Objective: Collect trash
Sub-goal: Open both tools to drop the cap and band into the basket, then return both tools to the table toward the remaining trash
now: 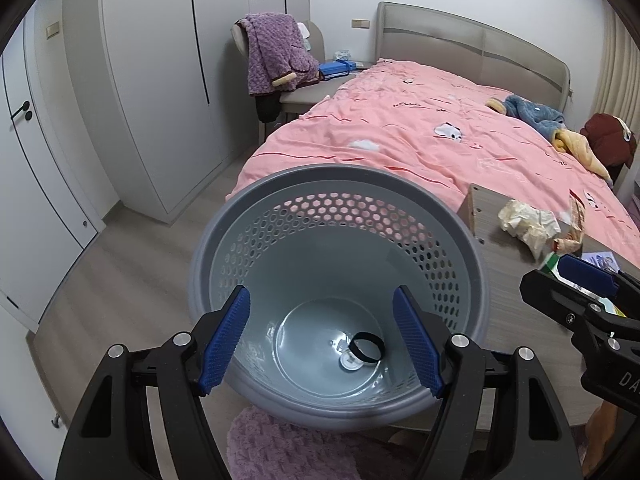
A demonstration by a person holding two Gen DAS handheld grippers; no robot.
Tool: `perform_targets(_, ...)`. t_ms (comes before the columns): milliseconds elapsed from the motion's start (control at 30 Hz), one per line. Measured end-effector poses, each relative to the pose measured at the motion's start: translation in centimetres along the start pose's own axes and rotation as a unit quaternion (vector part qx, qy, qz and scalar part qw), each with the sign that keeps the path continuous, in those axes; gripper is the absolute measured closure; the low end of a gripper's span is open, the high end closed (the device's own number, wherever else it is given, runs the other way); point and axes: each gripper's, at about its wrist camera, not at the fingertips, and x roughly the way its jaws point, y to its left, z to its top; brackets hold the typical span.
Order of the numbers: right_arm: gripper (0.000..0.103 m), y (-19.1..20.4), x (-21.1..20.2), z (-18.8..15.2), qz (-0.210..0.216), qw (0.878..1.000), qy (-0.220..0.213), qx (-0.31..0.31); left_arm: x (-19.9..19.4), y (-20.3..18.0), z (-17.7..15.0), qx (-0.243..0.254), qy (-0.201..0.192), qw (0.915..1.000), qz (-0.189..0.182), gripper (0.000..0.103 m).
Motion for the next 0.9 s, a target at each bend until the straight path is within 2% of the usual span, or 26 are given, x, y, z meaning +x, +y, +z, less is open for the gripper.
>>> perform_targets(300,0.021,-2.4,-3.3,-1.7,-0.027,0.999,-0.023,0.018,-1.6,-3.3,-0.5,0.023,-0.008,0.9994,-0.024,0.030)
perform_targets(467,0.020,-4.9,-5.5,-3.2,-0.050,0.997,-0.033,0.041,-2.4,-5.7,-1.4,0.043,-0.006,0.9981,-0.045,0.030)
perform_targets(733,0.018,-9.8,-9.8,-6.2,-0.103,0.990,-0.049,0.086,-3.4,-10.6,-2.6,0.077,-0.004,0.9935,-0.084,0.030)
perform_targets(900,0.013,-12.9,-12.1,-7.8,-0.134,0.983,-0.057,0.112,-3.5,-13.7,-3.5,0.094,0.006,0.9903,-0.102,0.030)
